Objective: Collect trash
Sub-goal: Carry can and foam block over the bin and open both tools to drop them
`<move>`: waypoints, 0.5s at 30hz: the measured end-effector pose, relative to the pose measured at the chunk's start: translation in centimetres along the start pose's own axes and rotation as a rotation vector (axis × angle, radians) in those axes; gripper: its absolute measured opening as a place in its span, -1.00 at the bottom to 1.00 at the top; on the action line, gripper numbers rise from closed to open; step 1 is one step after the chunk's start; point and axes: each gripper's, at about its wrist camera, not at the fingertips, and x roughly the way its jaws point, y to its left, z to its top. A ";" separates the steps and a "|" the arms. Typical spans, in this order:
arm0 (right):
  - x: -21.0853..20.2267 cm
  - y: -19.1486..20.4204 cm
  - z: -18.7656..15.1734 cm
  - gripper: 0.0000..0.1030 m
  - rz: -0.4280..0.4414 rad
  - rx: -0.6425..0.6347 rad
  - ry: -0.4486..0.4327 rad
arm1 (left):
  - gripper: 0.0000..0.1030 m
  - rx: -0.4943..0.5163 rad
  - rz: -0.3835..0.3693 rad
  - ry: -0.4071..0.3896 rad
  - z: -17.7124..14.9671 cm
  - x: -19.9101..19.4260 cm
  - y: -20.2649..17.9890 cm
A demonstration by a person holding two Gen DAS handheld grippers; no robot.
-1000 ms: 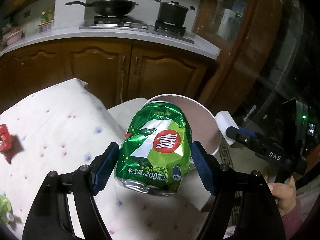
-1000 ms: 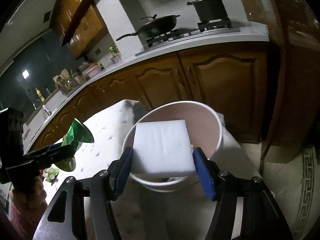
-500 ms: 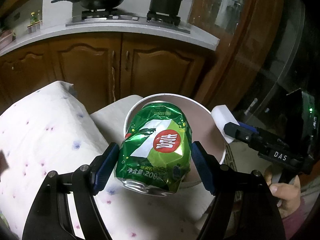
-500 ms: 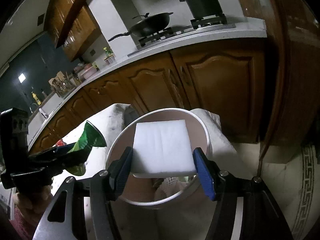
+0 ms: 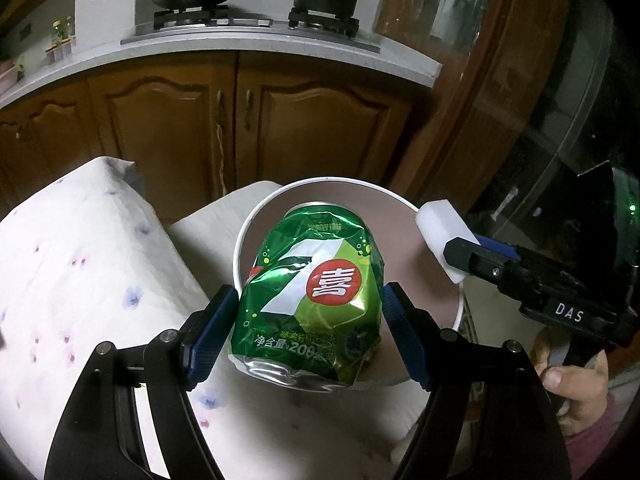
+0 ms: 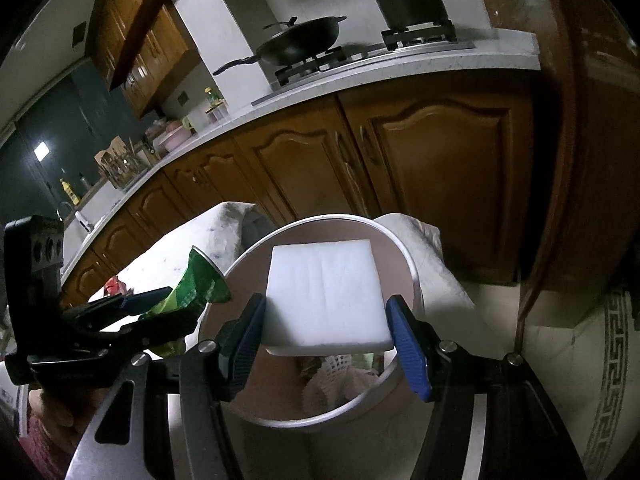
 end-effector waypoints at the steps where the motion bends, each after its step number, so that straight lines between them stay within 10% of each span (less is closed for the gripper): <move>1: 0.0 0.0 0.0 0.23 0.001 0.002 0.003 | 0.46 0.000 -0.001 0.006 0.0 0.2 0.0; 15: -0.3 -0.5 0.1 0.47 0.001 0.042 -0.014 | 0.47 0.009 -0.011 0.029 -0.3 0.5 -0.1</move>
